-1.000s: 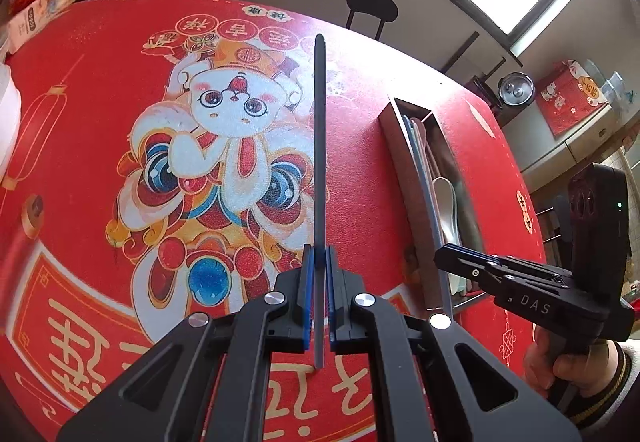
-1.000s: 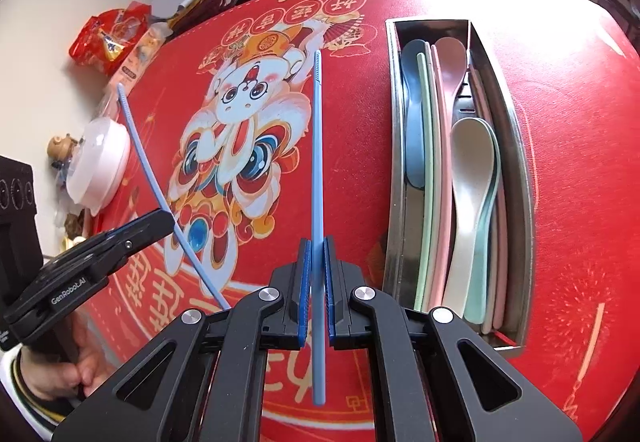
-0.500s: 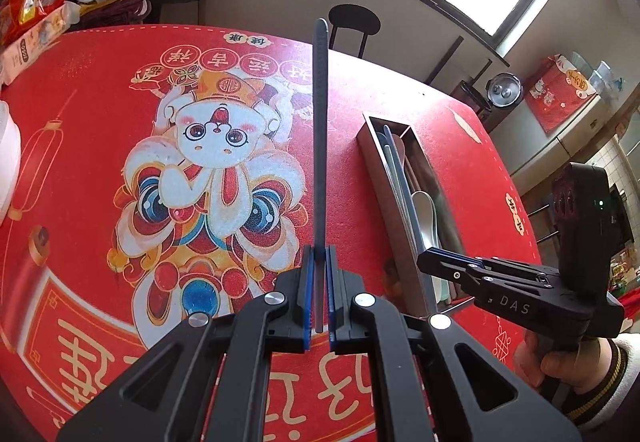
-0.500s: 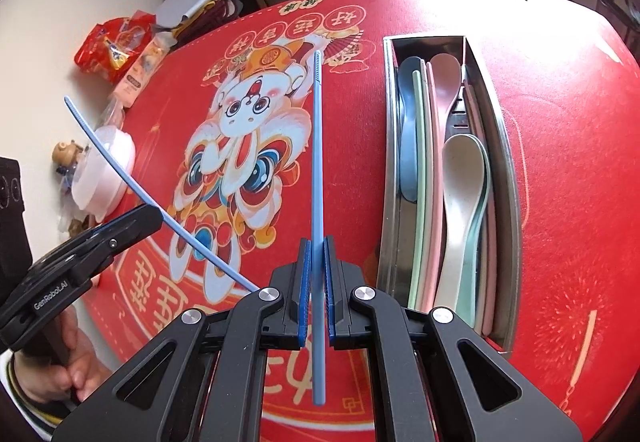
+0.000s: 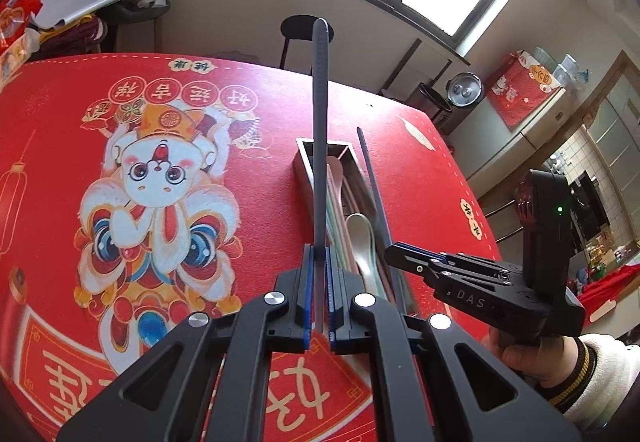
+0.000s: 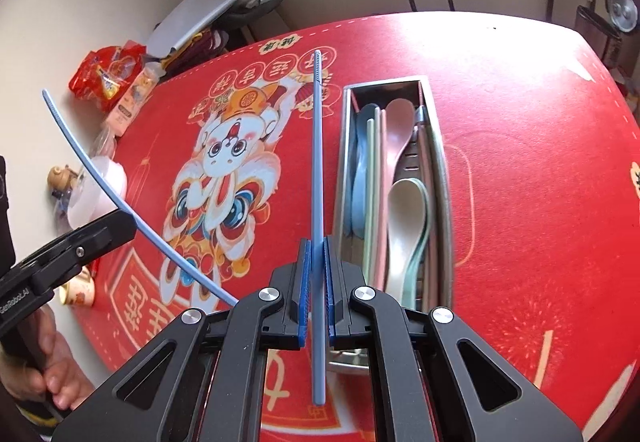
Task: Organize utensils
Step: 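Lift both blue chopsticks with both tools and carry them toward the steel tray, then lower both blue chopsticks into the tray and open both tools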
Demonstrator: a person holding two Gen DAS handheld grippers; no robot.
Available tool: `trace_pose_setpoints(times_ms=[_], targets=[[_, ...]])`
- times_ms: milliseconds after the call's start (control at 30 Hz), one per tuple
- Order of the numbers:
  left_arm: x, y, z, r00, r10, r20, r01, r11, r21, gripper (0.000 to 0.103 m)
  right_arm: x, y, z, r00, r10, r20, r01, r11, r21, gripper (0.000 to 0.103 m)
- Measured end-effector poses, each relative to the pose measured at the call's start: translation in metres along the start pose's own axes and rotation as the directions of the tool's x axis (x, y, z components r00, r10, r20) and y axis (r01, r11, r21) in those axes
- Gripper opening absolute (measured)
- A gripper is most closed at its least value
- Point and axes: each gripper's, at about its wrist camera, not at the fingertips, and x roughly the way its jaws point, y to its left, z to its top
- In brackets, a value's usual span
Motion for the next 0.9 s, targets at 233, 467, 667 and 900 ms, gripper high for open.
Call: trace_pose_setpoints(times_ms=[233,467,667,900], targets=[[0.031,-0.03,0.011,0.996,-0.069,-0.058,0.07,0.997,0.026,0.005,-0.009,-0.029,0.008,0.999,-0.036,0.032,0.035,0.999,0.04,0.006],[0.061,-0.047,0.017,0.991,-0.076,-0.113,0.081,0.996,0.039,0.005,-0.002,-0.044,0.011,0.999,-0.034,0.027,0.032,0.998,0.057,0.006],[0.083,-0.045,0.016,0.984,-0.061,-0.165,0.068,0.997,0.038,0.005,0.009,-0.055,0.012,0.999,-0.031,0.008,0.031,0.998,0.062,0.006],[0.114,-0.036,0.017,0.971,-0.041,-0.237,0.046,0.999,0.019,0.005,0.025,-0.059,0.014,0.999,-0.039,-0.017,0.04,0.998,0.049,0.006]])
